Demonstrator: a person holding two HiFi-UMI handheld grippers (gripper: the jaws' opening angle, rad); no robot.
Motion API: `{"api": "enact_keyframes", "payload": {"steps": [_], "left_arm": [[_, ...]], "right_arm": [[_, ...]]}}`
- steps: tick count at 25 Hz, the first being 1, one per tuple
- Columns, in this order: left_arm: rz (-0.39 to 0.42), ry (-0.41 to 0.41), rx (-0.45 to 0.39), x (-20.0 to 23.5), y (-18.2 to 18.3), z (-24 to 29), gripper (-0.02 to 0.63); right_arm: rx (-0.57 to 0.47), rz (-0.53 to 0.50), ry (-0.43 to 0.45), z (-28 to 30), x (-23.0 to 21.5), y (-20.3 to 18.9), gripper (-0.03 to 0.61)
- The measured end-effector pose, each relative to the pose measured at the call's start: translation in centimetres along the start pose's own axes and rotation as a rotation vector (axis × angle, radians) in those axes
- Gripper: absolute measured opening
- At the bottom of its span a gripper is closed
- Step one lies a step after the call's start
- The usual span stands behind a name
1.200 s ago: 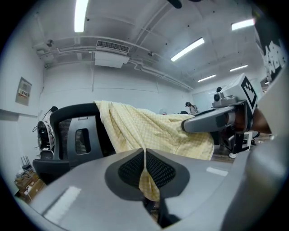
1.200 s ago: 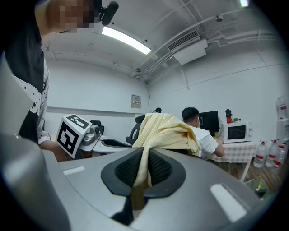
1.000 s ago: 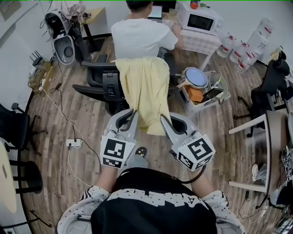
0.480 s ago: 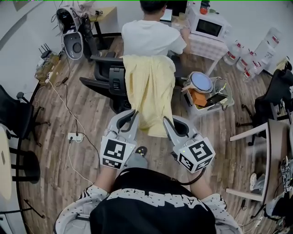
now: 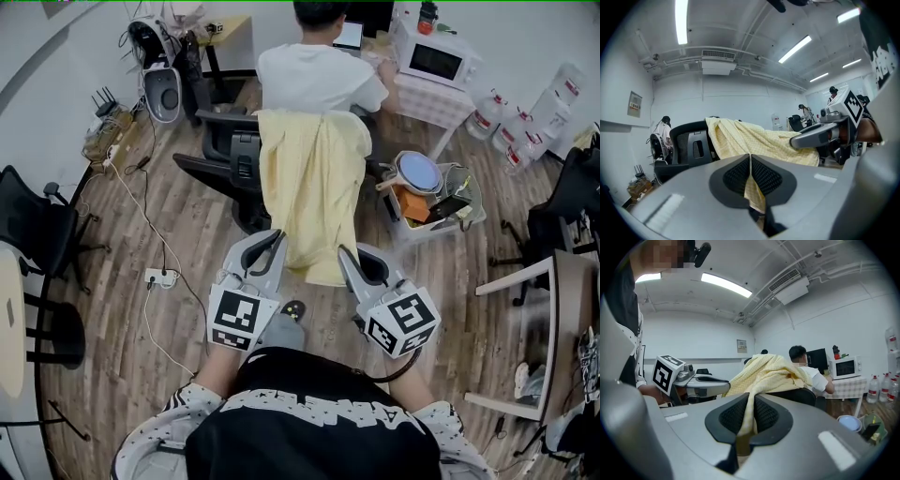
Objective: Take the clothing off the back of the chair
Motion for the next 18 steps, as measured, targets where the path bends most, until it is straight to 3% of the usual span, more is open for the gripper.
{"api": "enact_keyframes", "payload": {"steps": [18], "left_arm": [[-0.005, -0.013, 0.007, -2.1, -0.5, -1.8, 0.002]], "right_arm": [[0.014, 0.005, -0.010, -2.5, 1.4, -0.7, 0.029]]}}
Point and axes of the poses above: the fingertips, and each gripper's own axes: z forward along the fingers, x to its left, y out of its top, the point moved 7 cm from there along -z, backward along the fingers, and after that the axes turned 7 degrees about -z, right-handed, at the moved point
